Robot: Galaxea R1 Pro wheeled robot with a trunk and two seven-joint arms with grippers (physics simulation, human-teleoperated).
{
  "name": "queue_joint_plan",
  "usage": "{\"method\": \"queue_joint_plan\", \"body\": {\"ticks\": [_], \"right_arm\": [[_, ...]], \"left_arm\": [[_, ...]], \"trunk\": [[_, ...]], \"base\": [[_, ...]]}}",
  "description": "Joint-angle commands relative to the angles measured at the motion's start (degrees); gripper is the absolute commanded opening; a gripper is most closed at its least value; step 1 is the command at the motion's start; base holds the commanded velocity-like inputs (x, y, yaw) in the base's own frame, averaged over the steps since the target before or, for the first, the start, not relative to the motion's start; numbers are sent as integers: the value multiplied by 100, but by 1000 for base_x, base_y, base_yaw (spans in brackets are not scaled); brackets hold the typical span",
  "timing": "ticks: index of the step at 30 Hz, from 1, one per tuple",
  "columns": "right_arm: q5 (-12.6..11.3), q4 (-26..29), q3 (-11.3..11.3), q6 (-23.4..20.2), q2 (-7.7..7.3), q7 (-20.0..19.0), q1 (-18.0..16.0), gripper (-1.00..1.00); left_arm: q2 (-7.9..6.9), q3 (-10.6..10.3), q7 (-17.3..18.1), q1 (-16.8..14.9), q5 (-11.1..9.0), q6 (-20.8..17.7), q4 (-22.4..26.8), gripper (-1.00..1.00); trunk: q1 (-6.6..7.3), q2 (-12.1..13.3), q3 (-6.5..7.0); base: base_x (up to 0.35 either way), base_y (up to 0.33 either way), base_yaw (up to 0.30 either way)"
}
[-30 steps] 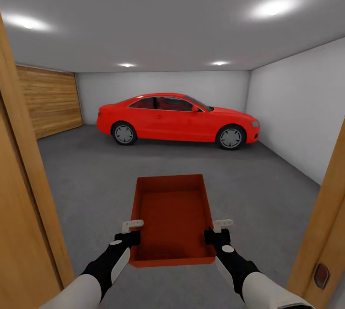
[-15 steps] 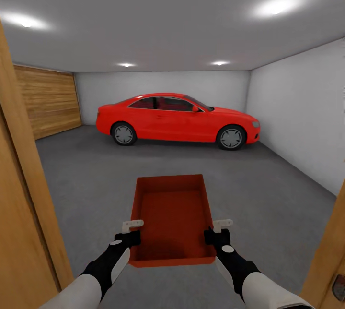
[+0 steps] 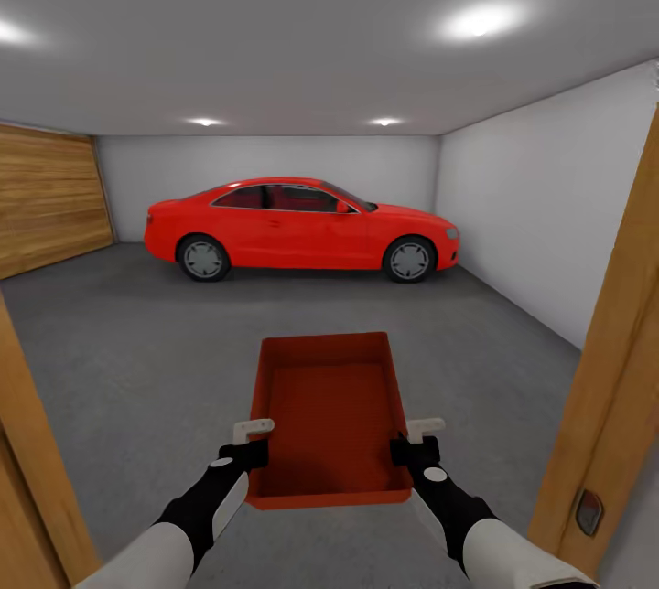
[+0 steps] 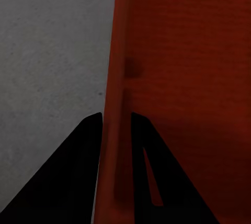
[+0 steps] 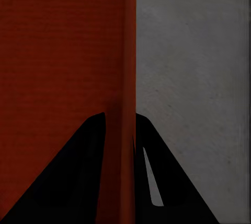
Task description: Move the two storage containers from the living room to the garage. In the garage, place one container on the floor and stack the other container on top of it (either order is fine).
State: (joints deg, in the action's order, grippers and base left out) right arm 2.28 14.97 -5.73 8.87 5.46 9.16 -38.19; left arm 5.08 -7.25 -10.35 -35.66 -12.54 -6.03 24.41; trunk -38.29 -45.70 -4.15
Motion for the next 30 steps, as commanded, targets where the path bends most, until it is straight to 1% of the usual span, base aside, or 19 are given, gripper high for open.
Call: {"method": "queue_joint_plan", "body": {"ticks": [1, 15, 21, 30], "right_arm": [[-299, -11, 80, -8, -1, -38, -9, -100], [-299, -11, 80, -8, -1, -38, -6, -100], [-299, -11, 80, -8, -1, -40, -7, -100], [-299, -11, 80, -8, -1, -41, -11, -100]], "left_arm": [[-54, 154, -538, -2, 61, 251, 29, -100], [-51, 154, -538, -2, 66, 251, 29, -100], [-51, 154, -538, -2, 64, 251, 29, -100], [-51, 154, -543, -2, 61, 251, 29, -100]], "trunk": [[-1, -8, -9], [-1, -8, -9], [-1, -8, -9], [-1, -8, -9]], "base": [[21, 18, -70], [29, 25, -7], [95, 86, 0], [8, 8, 0]]}}
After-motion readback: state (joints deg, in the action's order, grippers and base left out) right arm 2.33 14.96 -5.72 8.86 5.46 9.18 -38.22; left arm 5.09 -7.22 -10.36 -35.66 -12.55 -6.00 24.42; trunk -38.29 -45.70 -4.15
